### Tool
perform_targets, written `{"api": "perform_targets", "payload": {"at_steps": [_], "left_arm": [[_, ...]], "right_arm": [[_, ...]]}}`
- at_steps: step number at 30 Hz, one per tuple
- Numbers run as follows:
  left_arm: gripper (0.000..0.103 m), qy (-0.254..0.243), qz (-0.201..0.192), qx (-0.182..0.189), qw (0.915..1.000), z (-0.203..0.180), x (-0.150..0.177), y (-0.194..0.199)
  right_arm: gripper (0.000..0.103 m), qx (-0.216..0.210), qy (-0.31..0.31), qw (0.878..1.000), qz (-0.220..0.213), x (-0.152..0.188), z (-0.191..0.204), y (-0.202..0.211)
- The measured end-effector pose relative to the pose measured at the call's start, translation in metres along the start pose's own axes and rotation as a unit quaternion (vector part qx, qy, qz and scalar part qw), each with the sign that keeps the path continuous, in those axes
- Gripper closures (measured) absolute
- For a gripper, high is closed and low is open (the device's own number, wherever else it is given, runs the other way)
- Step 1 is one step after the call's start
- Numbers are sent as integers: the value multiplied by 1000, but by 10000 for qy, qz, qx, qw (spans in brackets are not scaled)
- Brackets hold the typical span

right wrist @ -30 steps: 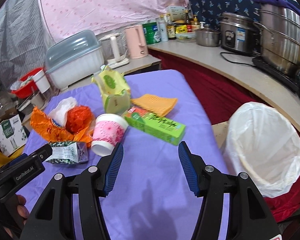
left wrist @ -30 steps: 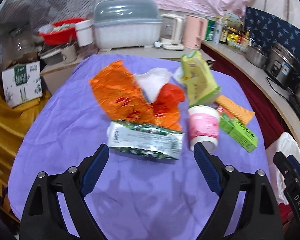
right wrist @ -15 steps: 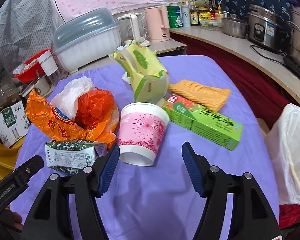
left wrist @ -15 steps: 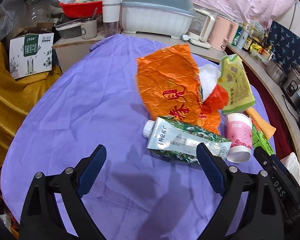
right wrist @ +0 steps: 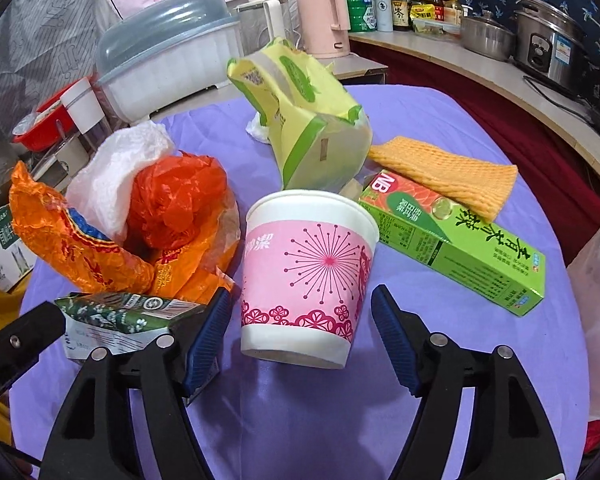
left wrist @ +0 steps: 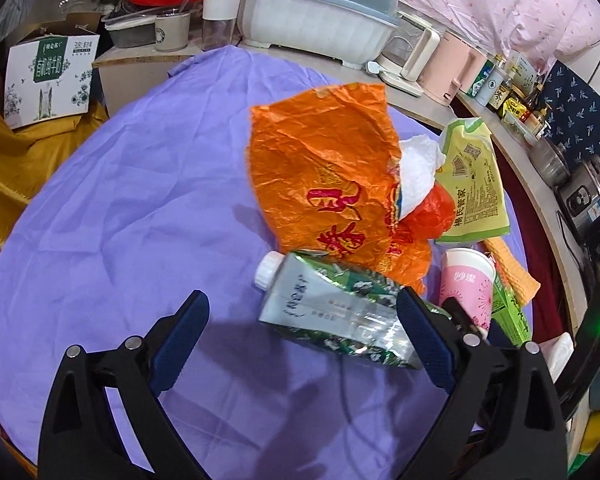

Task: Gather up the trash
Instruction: 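Grasp the green-and-white milk carton with the left tool while the right tool grasps the pink cup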

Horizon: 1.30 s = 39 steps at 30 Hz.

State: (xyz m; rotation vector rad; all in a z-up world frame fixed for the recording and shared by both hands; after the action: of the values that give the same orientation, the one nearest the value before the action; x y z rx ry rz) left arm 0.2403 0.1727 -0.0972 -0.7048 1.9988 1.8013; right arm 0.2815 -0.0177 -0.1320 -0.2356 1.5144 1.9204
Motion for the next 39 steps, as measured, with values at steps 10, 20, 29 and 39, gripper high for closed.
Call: {"api": "perform_targets", "payload": {"at_steps": [10, 20, 29, 39], "left_arm": [[12, 269, 240, 107, 9993, -17, -11, -32], [12, 678, 583, 186, 9958, -12, -3, -52], [15, 794, 571, 577, 9935, -21, 5, -51], [28, 271, 355, 950, 9945, -47, 2, -35]], "right_arm": [[41, -69, -138, 9999, -14, -1, -18, -4], [42, -100, -246, 9996, -111, -1, -35, 5], [42, -152, -354, 9992, -146, 4, -48, 19], [42, -268, -371, 9989, -138, 13, -56, 36]]}}
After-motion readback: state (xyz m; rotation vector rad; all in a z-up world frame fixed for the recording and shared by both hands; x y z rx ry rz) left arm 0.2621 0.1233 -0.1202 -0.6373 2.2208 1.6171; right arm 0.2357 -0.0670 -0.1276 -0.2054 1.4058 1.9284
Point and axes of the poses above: each gripper's, at about its wrist camera, not at the fingertips, and y roughly against the way its jaws point, z to its left, x to its underside, the point moved 4 cm from there along -y, roughly the way its jaws point, and after that the axes turned 15 degrees about -y, right-handed, at the moved point
